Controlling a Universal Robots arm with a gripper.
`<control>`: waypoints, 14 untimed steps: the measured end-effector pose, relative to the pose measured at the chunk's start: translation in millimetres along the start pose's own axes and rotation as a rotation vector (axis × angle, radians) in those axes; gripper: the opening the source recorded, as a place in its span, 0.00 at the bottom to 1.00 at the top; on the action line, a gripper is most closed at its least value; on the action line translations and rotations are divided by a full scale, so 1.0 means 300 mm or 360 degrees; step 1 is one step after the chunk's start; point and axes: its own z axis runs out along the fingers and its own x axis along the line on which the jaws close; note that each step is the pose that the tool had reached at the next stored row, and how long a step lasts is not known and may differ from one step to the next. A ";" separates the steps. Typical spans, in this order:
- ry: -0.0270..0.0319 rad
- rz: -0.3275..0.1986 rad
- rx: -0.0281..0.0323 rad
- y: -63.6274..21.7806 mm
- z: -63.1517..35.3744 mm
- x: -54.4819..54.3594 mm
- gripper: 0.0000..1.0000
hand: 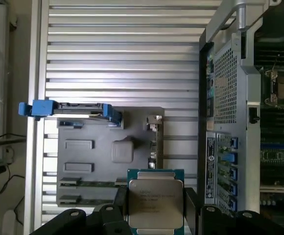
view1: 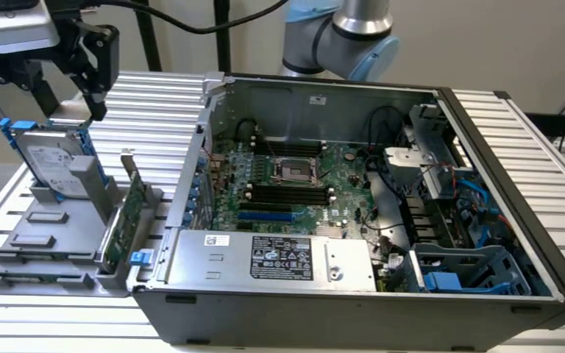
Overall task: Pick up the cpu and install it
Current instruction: 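Pick up the cpu and move it towards the insertion slot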
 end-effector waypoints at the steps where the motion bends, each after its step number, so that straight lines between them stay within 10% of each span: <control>1: 0.00002 0.0000 0.00002 0.001 0.000 -0.015 0.55; 14: 0.00002 0.0000 0.00001 0.044 0.001 -0.204 0.55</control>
